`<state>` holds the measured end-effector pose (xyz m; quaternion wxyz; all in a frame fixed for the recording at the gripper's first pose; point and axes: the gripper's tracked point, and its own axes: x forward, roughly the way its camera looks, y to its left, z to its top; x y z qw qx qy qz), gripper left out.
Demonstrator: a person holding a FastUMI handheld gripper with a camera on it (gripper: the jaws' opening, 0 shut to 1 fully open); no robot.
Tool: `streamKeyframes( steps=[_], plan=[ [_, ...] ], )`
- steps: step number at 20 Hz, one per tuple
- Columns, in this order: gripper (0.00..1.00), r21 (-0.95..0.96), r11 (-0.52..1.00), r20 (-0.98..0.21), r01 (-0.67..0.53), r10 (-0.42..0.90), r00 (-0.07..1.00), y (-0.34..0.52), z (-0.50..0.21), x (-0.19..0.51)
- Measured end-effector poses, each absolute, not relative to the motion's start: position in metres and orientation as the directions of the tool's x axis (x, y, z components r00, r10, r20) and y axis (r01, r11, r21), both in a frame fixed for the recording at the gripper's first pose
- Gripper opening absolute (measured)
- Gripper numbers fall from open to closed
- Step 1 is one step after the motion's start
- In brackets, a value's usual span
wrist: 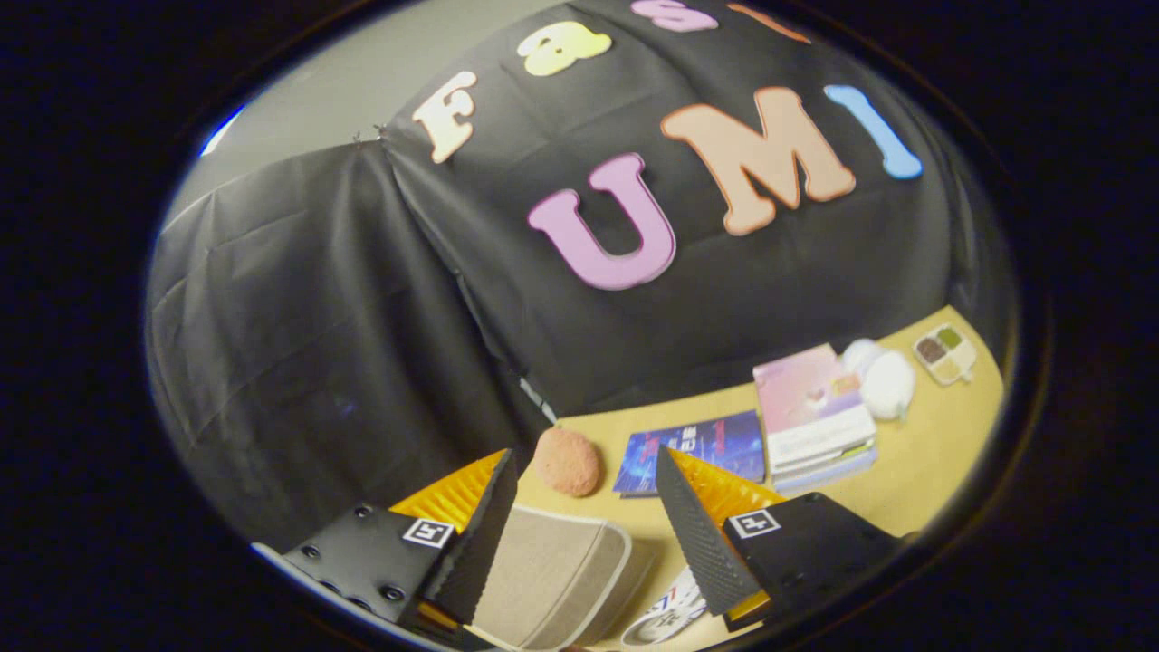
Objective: Open the storage box then place both shoes into the box .Put the left shoe in first, then the right shoe, with the right side of both shoes facing outward in a uniform manner.
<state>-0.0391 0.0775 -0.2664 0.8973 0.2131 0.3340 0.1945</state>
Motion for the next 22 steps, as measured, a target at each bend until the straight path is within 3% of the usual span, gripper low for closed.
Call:
streamKeyframes(
  steps=[3, 8, 14, 18, 22],
  plan=[
    [0.94, 0.656, 0.747, -0.562, -0.109, 0.581, 0.589, 0.089, -0.322, -0.062],
    [0.94, 0.851, 0.518, -0.496, 0.089, 0.736, 0.461, 0.113, -0.382, -0.087],
    [0.94, 0.864, 0.476, -0.502, 0.167, 0.780, 0.373, 0.130, -0.439, -0.126],
    [0.94, 0.905, 0.354, -0.419, 0.236, 0.841, 0.343, 0.147, -0.434, -0.144],
    [0.88, 0.919, 0.345, -0.391, 0.192, 0.863, 0.320, 0.147, -0.409, -0.158]
  ],
)
